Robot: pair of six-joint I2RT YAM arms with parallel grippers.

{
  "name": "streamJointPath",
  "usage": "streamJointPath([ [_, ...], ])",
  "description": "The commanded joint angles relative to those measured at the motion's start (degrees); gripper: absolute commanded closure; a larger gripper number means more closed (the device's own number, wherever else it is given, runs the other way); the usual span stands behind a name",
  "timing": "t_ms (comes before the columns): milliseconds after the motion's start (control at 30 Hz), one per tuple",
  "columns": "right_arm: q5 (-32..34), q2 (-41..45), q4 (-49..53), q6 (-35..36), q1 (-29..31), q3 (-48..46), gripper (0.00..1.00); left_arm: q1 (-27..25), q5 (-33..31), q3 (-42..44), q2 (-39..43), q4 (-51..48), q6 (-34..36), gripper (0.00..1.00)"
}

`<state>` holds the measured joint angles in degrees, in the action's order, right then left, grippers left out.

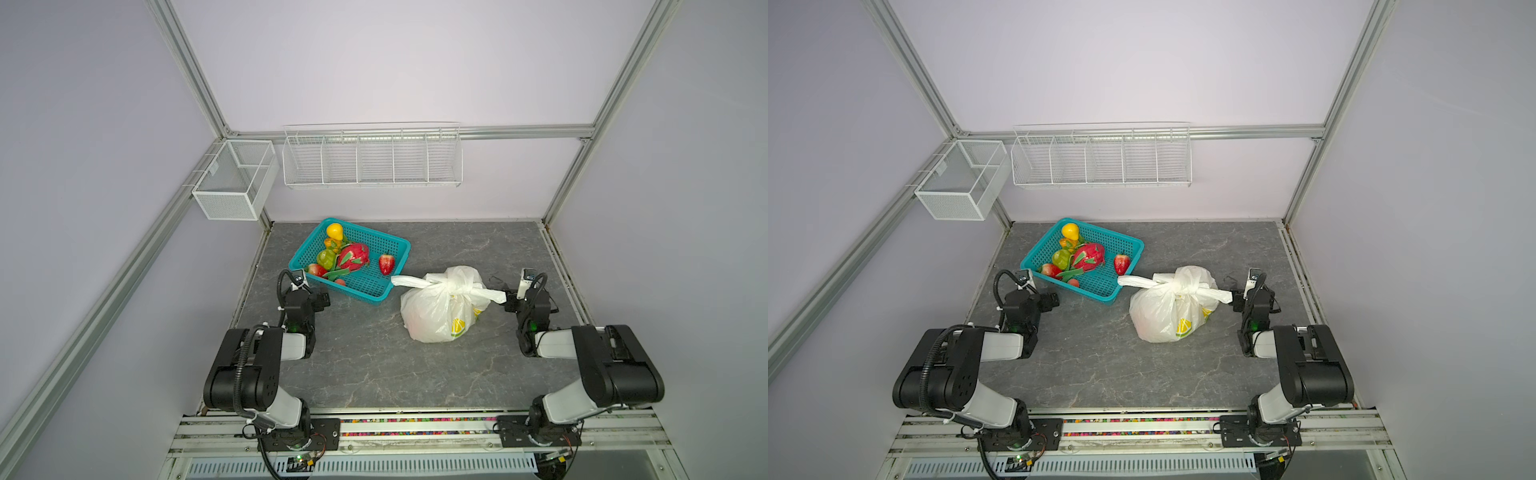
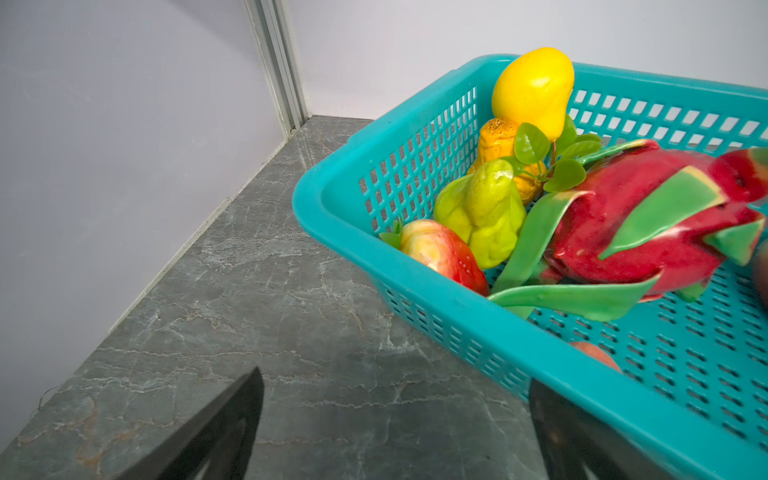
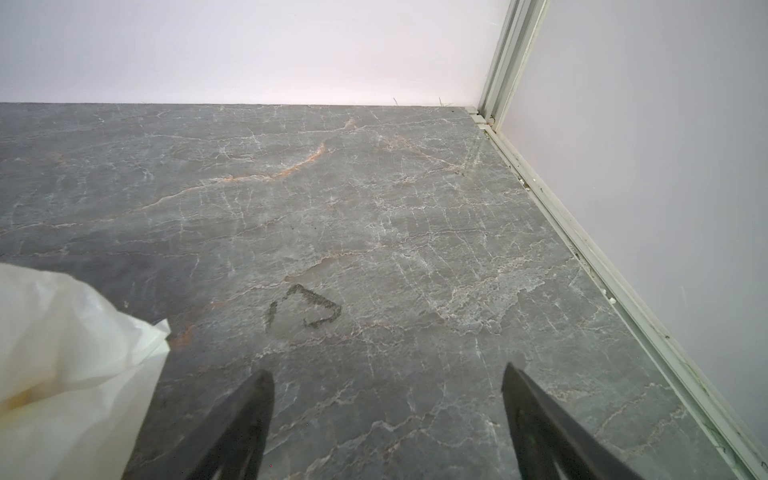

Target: Place the fake fruits into the plastic bag and tie a complex knot

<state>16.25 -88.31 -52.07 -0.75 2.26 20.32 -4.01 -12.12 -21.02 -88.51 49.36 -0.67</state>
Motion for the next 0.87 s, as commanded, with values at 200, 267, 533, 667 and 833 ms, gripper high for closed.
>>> streamJointPath([
  [200,0.5,0.4,-0.7,1.2,0.1,0.3,0.11,0.2,-0.1,-1.6,-0.3,1.9,0.5,0.01],
  [267,0.5,0.3,-0.7,1.1,0.1,0.3,0.11,0.2,-0.1,-1.6,-0.3,1.9,0.5,0.01],
  [533,0.5,0.4,-0.7,1.2,0.2,0.3,0.11,0.2,-0.1,-1.5,-0.3,2.2,0.6,0.01],
  [667,0.8,0.3,-0.9,1.7,0.6,0.3,0.11,0.2,-0.1,-1.5,-0.3,2.1,0.6,0.01],
  [833,0.5,0.3,-1.0,1.6,0.4,0.3,0.11,0.2,0.0,-1.5,-0.3,2.1,0.6,0.01],
])
